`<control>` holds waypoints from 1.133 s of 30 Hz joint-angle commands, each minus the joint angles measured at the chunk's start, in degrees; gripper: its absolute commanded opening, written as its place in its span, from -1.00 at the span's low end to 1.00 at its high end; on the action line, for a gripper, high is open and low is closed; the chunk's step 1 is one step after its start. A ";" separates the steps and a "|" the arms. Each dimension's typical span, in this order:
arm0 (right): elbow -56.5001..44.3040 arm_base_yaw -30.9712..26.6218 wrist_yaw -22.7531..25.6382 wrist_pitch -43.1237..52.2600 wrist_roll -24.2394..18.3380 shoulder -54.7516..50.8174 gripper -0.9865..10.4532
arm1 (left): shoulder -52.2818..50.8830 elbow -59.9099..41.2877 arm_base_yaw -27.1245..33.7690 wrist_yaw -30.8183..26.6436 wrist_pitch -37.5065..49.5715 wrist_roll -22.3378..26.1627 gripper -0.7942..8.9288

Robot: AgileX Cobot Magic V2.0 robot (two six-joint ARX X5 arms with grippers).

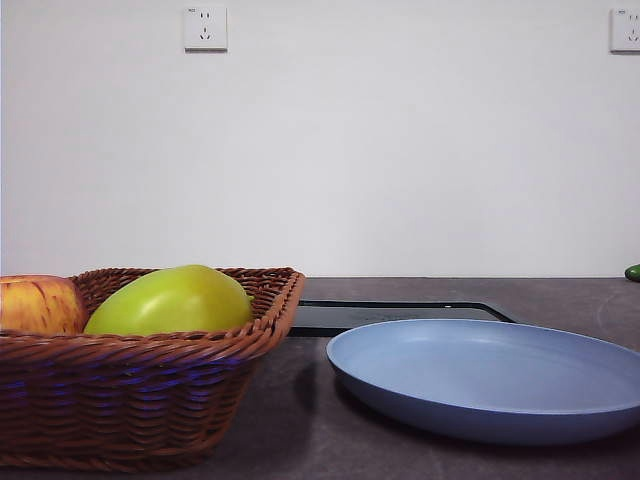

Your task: Take the lemon from the basket,put the lemon in the plate,hand out the plate

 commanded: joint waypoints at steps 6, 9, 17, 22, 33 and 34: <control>-0.31 0.07 -2.86 0.92 16.48 -0.24 -0.82 | -0.15 -0.07 0.17 9.11 0.42 -10.80 -0.82; 0.33 0.09 -7.85 0.57 17.03 -0.17 -0.82 | -0.13 1.05 0.17 9.05 -0.33 -12.15 -0.82; 9.55 0.07 -9.11 -8.37 19.32 1.49 -0.82 | 5.33 9.77 0.17 8.76 -4.87 -12.33 -0.82; 18.27 0.07 -9.03 -13.00 17.00 6.21 -0.82 | 13.40 17.35 0.17 8.90 -5.11 -11.67 -0.82; 37.97 0.07 -9.14 -24.24 6.97 24.87 -0.82 | 33.51 35.71 0.00 21.79 -7.63 -4.46 -0.82; 39.80 0.07 -9.14 -25.90 5.57 26.99 -0.82 | 35.17 37.38 -0.15 22.91 -8.46 -4.07 -0.82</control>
